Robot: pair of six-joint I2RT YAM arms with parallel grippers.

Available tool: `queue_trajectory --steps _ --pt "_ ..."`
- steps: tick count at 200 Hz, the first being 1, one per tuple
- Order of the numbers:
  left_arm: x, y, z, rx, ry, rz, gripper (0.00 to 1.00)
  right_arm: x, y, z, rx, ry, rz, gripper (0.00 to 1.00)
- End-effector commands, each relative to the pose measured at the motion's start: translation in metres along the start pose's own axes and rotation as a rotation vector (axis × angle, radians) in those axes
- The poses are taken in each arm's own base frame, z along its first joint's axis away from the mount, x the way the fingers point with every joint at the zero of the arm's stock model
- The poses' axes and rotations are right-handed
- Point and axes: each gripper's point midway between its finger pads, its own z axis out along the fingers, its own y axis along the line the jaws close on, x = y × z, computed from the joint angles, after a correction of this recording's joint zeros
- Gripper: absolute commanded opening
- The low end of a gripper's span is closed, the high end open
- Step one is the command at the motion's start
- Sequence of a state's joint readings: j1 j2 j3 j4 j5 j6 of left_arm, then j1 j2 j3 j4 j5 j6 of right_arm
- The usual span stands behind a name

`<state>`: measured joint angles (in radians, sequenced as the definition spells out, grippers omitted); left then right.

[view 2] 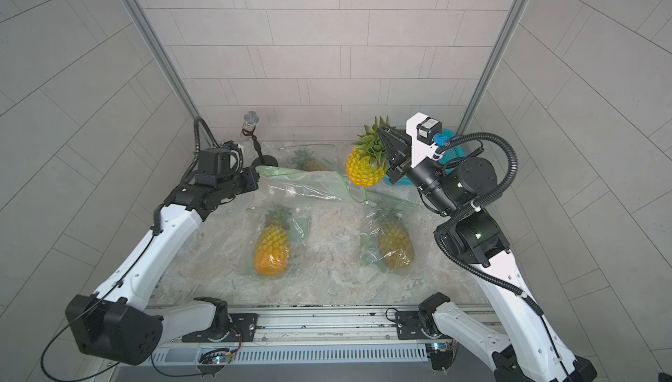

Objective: Open the zip-top bag and take out the pineapple
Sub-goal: Place the zipper food storage bag at the center of the board.

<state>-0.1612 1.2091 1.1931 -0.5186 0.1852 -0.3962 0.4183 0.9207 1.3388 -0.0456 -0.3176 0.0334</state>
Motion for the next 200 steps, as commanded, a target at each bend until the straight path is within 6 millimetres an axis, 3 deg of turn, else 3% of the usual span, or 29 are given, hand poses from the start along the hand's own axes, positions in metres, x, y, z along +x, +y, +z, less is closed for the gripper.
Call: queue_trajectory --steps 1,45,80,170,200 --pt "-0.021 0.012 -0.023 -0.037 -0.085 -0.037 0.00 -0.027 -0.012 -0.012 0.075 -0.071 -0.047 0.00" --pt "-0.029 0.067 -0.052 -0.224 -0.139 -0.077 0.00 -0.010 -0.018 -0.007 0.090 -0.015 -0.035 0.00" --pt "-0.020 0.116 -0.076 -0.434 -0.176 -0.115 0.00 0.000 -0.022 -0.003 0.091 0.014 -0.030 0.00" --pt "0.006 0.211 -0.116 -0.852 -0.180 -0.237 0.00 0.021 -0.028 0.005 0.067 0.068 0.009 0.00" --pt "0.018 0.227 -0.120 -0.875 -0.173 -0.295 0.00 0.026 -0.030 0.008 0.061 0.078 0.021 0.00"
